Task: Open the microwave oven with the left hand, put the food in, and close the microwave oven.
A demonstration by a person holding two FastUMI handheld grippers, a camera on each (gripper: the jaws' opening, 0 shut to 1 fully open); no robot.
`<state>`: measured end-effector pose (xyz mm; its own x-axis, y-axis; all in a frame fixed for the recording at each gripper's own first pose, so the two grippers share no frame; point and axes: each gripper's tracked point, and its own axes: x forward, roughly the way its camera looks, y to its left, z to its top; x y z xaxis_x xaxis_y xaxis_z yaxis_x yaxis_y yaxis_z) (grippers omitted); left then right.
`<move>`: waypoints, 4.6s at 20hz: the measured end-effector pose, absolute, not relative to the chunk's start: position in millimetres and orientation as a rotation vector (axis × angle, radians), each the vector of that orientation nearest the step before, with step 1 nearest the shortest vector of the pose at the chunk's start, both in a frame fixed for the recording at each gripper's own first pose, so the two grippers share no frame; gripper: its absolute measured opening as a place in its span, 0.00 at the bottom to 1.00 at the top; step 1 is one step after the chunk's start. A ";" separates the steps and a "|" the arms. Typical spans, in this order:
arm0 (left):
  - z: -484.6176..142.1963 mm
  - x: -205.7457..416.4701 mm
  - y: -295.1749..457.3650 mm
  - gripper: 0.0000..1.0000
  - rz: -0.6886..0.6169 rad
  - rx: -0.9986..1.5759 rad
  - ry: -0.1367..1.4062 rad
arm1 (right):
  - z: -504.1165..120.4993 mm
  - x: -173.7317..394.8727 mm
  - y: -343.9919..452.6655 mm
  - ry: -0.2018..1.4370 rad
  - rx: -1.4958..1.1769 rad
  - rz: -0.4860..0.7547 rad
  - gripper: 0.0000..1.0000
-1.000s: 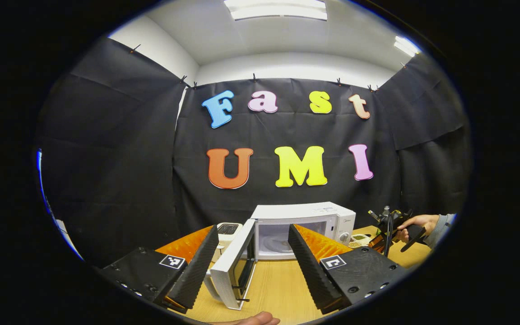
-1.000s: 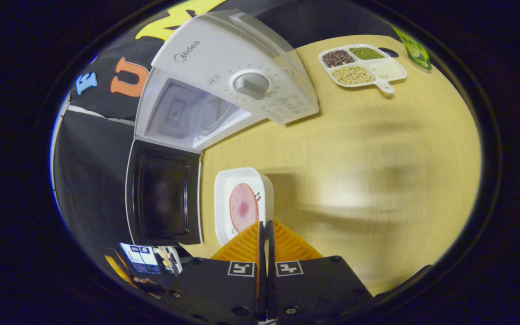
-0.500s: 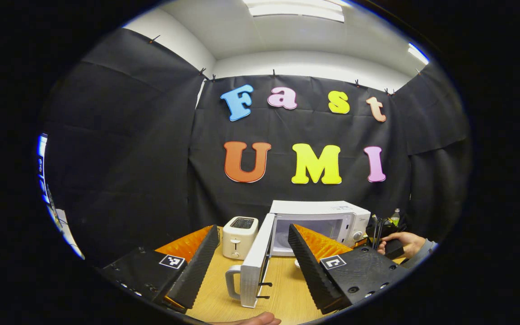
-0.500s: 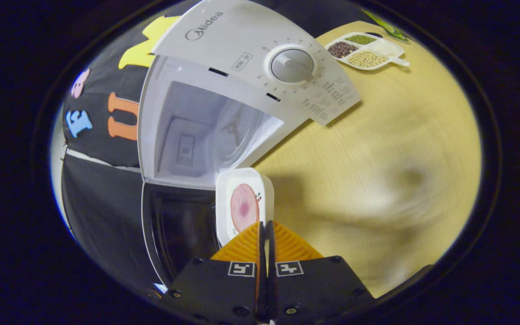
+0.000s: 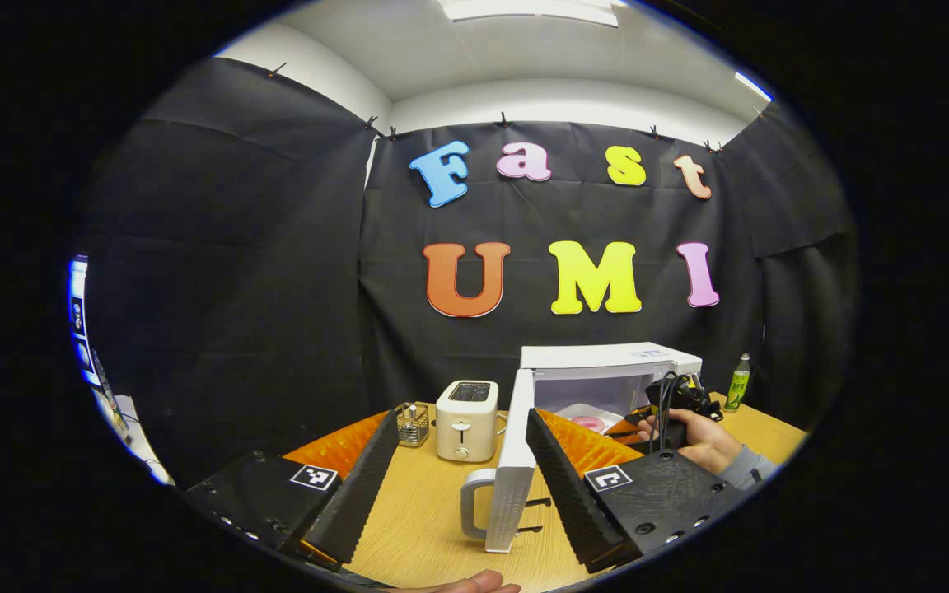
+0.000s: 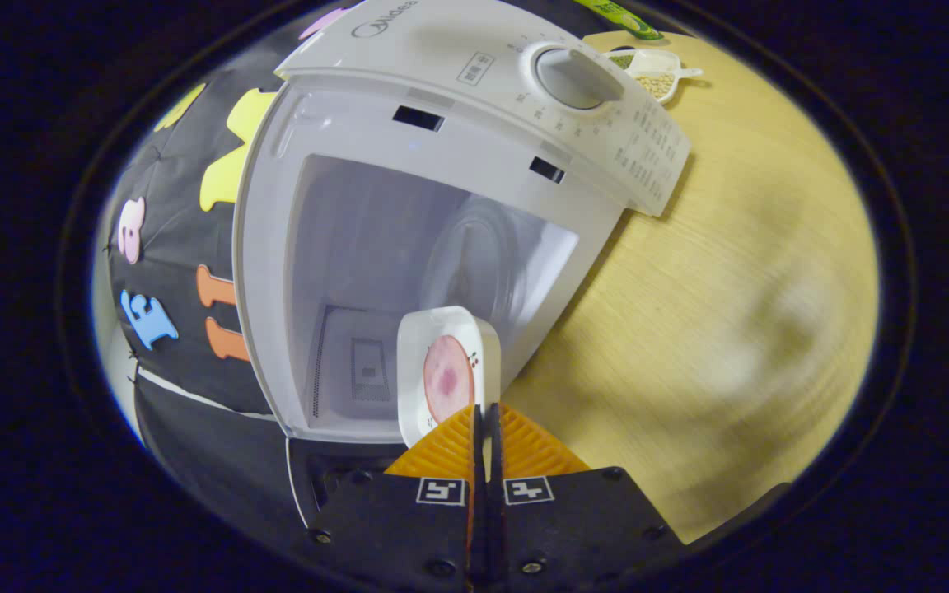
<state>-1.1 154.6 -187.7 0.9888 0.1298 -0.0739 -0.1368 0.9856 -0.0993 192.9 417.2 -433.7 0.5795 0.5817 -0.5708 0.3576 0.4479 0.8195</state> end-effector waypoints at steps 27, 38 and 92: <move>-216.6 9.0 188.6 0.93 0.245 -0.032 0.122 | -442.6 263.1 448.3 0.500 0.856 0.177 0.81; -235.5 -0.5 227.1 0.67 0.320 -0.032 0.112 | -360.1 187.3 331.3 0.298 0.571 0.263 0.99; -315.6 183.2 -103.0 0.04 -0.493 -0.261 0.171 | -222.8 17.5 37.6 0.129 0.304 0.366 0.99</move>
<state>183.2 -103.0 -315.6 0.8678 -0.4869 -0.0992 0.4434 0.8488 -0.2878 17.5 37.6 -222.8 0.9261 0.3708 -0.0689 -0.3325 0.8889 0.3151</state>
